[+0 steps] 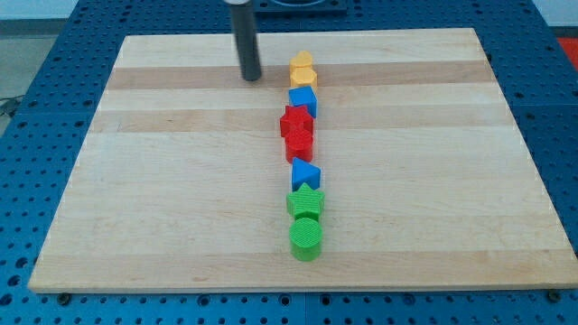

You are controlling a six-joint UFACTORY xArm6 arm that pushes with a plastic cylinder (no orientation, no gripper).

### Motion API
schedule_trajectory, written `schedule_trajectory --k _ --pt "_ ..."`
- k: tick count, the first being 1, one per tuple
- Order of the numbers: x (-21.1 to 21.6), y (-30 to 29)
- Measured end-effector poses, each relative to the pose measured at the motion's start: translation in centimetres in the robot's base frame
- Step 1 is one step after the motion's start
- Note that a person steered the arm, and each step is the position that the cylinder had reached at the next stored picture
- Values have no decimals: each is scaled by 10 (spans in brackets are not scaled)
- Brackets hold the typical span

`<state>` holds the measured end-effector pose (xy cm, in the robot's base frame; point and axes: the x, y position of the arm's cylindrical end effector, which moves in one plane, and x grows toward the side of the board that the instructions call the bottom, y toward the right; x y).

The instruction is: Push the heart slightly to the right

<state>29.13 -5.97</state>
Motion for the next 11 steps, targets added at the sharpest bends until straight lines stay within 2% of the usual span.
schedule_trajectory --k 3,6,8,10,11 --pt "0 27" --pt "2 131" --pt "2 171" --pt "5 161" --pt "27 123"
